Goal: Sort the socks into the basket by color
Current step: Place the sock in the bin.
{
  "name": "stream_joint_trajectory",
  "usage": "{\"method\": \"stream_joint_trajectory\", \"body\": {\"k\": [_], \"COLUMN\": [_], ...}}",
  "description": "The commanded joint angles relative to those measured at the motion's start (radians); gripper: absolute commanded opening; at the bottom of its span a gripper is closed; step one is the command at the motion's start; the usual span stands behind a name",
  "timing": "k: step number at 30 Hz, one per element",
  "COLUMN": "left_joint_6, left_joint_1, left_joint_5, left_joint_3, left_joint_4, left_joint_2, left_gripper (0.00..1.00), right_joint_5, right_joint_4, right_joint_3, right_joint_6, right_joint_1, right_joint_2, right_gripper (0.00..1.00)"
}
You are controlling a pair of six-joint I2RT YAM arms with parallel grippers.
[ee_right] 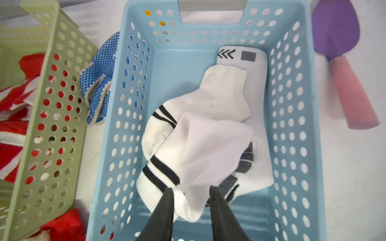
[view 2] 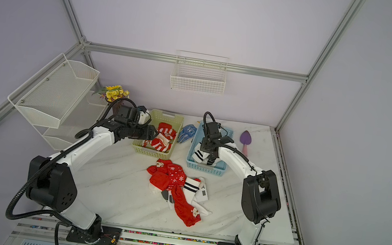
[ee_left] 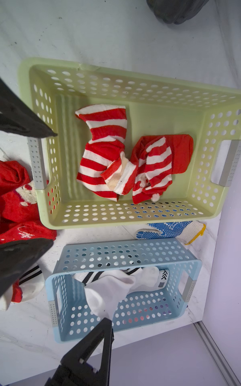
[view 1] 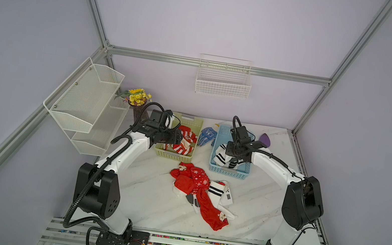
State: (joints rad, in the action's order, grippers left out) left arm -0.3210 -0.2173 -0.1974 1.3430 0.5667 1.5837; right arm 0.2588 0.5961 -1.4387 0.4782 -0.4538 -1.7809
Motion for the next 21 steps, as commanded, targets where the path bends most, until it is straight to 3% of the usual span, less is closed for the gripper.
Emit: {"method": "stream_joint_trajectory", "body": {"k": [1, 11, 21], "left_joint_6": [0.012, -0.025, -0.094], "left_joint_1": [-0.014, -0.083, -0.276], "left_joint_5": [-0.007, 0.064, 0.205], "left_joint_3": [-0.016, 0.033, -0.023], "left_joint_4": [-0.022, 0.036, 0.126], "left_joint_2": [-0.023, -0.024, -0.082], "left_gripper": [0.75, 0.76, 0.77], "right_joint_5": [0.025, -0.007, -0.025], "right_joint_4": [0.033, -0.004, -0.019], "right_joint_3": [0.028, 0.110, 0.149], "right_joint_6": [0.013, 0.015, -0.009], "right_joint_1": [0.004, 0.006, 0.006], "right_joint_2": [0.049, 0.128, 0.199], "right_gripper": [0.33, 0.34, 0.34]}}
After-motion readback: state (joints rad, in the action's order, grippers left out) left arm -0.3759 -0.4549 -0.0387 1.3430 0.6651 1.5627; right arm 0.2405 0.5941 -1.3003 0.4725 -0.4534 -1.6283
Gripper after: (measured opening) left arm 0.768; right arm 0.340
